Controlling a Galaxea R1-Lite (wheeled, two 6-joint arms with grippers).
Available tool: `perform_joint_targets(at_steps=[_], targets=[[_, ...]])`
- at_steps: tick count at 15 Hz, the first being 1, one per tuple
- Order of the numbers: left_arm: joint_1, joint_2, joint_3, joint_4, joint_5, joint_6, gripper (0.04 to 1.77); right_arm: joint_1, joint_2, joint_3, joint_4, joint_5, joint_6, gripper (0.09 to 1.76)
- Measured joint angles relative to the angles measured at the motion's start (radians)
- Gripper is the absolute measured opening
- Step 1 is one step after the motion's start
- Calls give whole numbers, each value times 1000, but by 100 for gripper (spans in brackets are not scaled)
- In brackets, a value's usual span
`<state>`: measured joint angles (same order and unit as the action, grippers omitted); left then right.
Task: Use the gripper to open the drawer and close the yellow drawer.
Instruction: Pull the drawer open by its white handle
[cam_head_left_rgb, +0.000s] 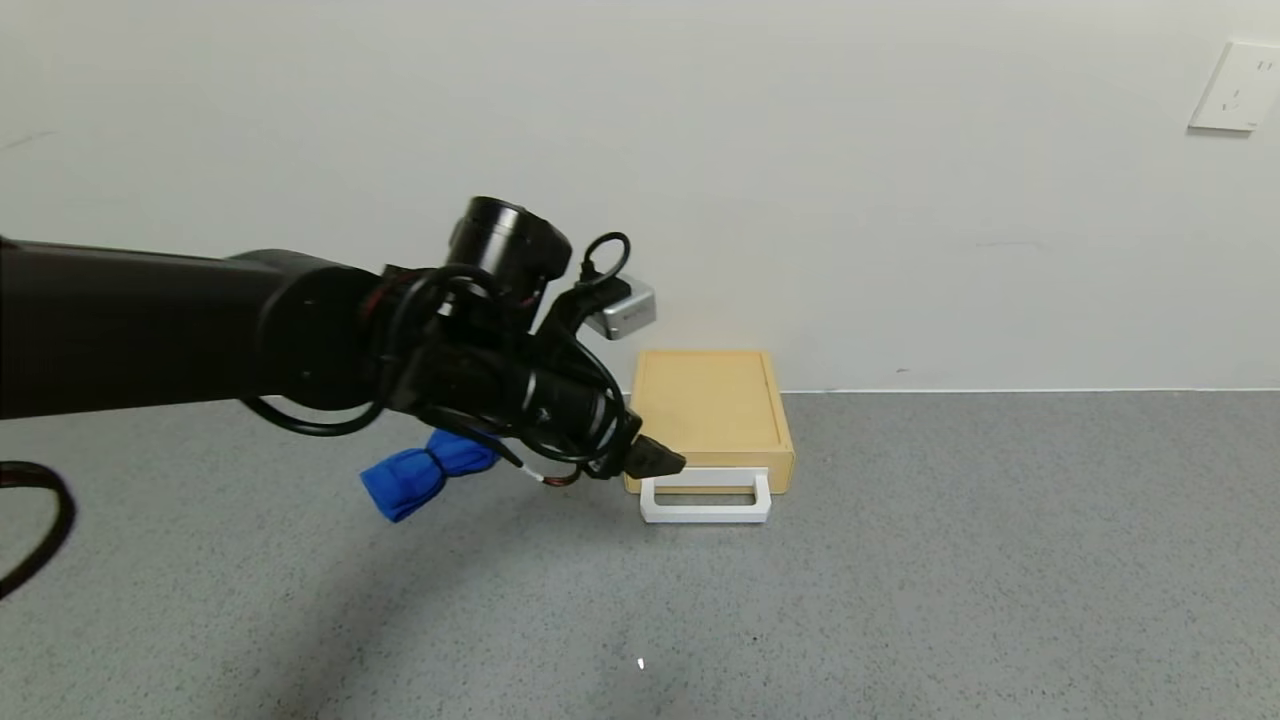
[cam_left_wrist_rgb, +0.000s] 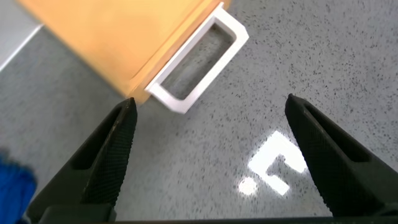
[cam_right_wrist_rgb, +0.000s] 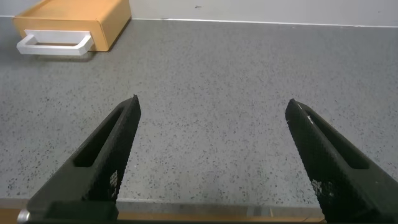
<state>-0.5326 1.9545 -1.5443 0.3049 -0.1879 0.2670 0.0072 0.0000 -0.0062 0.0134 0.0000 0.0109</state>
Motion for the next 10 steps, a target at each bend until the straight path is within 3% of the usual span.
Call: perform_joint_targets(at_steps=[10], targets=[[-79, 293, -197, 47, -22, 37, 172, 0, 0, 0, 0, 0, 0, 171]])
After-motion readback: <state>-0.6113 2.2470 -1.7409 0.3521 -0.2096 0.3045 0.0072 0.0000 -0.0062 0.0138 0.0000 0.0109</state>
